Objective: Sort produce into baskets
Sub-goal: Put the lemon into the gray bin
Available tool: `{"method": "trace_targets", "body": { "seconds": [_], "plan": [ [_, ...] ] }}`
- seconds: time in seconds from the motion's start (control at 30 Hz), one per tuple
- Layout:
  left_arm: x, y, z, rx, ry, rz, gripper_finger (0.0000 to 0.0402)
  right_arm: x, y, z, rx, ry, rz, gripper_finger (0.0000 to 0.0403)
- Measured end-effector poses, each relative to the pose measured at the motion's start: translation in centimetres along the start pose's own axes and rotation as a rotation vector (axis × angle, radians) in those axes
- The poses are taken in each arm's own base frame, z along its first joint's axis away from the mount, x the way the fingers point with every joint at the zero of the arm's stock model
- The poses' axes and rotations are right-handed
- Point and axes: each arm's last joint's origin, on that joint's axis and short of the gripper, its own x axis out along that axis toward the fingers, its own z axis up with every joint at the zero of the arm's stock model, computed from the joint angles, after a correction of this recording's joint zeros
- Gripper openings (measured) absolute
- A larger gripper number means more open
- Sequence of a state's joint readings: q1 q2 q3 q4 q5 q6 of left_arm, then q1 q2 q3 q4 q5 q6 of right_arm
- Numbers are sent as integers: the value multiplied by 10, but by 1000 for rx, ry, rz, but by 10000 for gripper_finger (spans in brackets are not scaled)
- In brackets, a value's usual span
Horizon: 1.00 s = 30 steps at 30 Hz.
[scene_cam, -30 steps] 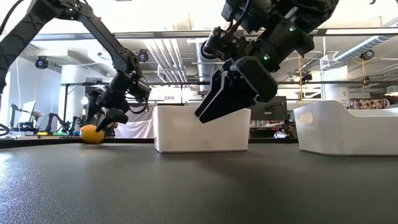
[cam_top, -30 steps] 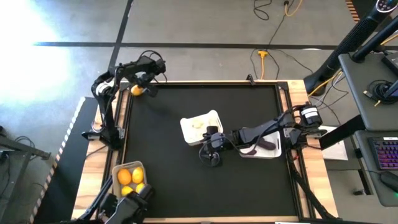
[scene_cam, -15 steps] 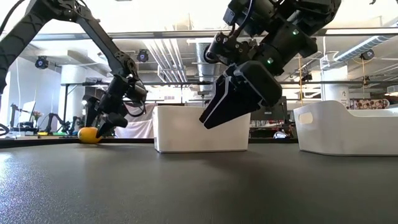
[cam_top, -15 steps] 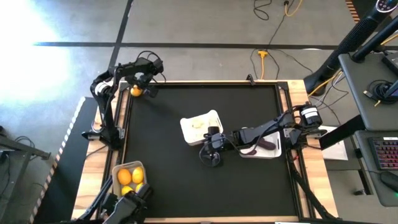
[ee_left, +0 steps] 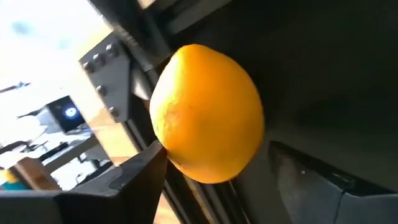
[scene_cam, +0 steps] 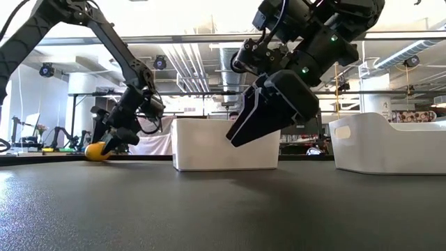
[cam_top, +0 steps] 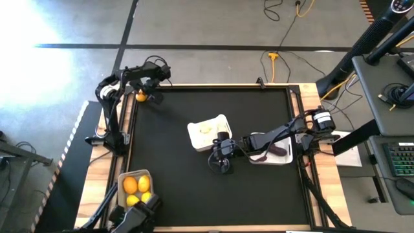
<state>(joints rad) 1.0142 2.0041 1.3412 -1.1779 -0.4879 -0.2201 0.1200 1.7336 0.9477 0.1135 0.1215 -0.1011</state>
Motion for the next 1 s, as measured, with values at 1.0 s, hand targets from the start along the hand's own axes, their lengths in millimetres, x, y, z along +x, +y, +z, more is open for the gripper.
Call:
{"method": "trace_targets", "body": {
  "seconds": [1.0],
  "plan": [
    [6,-2,11,-59,-100,35,252,0,0,-2,21,9,3,327]
  ]
}}
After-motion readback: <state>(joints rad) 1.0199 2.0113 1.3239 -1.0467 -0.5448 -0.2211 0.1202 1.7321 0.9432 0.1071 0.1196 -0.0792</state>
